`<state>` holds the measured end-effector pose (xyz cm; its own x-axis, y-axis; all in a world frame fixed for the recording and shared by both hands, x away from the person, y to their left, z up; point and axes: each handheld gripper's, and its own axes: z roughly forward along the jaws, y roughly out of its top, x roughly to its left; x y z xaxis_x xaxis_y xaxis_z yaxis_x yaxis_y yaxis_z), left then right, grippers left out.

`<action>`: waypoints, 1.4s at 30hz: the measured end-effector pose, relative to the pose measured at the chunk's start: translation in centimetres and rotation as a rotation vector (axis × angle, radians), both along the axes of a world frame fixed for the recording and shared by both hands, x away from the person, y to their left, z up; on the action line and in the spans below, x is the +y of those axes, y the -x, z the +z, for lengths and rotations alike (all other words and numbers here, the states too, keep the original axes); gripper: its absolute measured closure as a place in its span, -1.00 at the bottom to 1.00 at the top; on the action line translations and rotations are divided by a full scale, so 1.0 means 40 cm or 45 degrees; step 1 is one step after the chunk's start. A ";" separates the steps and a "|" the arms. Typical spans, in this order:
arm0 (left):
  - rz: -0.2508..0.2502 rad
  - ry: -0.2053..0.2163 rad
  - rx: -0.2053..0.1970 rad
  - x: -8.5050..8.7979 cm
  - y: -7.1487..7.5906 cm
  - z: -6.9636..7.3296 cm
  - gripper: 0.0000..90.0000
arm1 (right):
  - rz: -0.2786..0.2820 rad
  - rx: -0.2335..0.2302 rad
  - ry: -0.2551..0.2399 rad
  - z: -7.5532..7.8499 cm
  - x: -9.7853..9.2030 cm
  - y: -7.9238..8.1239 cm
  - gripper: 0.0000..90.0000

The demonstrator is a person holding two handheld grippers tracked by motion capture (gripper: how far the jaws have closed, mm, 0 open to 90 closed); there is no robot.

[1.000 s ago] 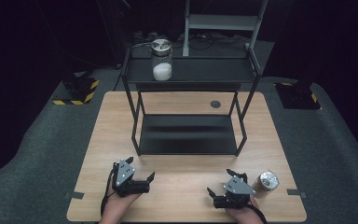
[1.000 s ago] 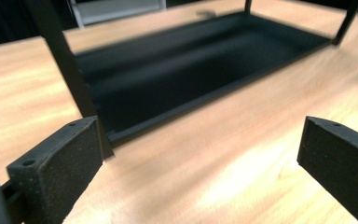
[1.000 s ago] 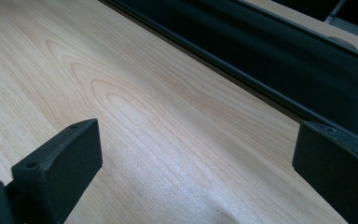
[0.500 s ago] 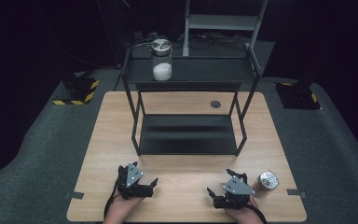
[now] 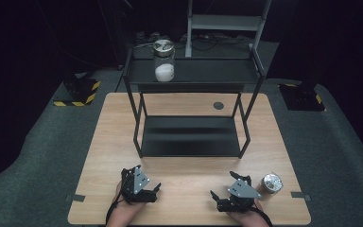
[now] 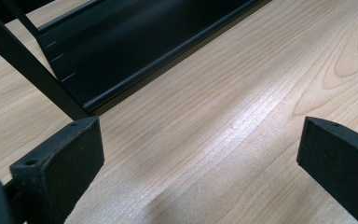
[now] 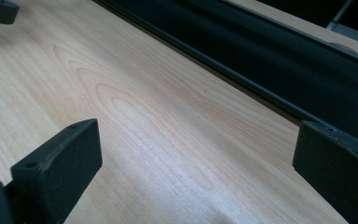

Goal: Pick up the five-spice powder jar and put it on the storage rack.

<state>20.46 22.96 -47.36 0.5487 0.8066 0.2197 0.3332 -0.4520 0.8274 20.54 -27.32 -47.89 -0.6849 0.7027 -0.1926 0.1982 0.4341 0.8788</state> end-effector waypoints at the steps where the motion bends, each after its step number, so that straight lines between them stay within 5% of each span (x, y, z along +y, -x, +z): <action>1: 0.002 0.005 0.001 0.001 0.000 0.000 -0.98 | 0.005 -0.013 0.000 -0.003 -0.001 0.004 -0.94; 12: 0.001 -0.019 0.003 -0.006 0.002 0.002 -0.98 | 0.030 -0.062 -0.066 0.004 -0.020 0.014 -0.94; 29: -0.013 -0.024 -0.001 -0.005 0.002 0.001 -0.98 | 0.041 -0.147 -0.166 0.064 -0.050 0.064 -0.98; 42: -0.019 -0.007 0.009 0.002 -0.002 0.002 -0.98 | -0.022 -0.188 -0.204 0.103 -0.094 0.094 -1.00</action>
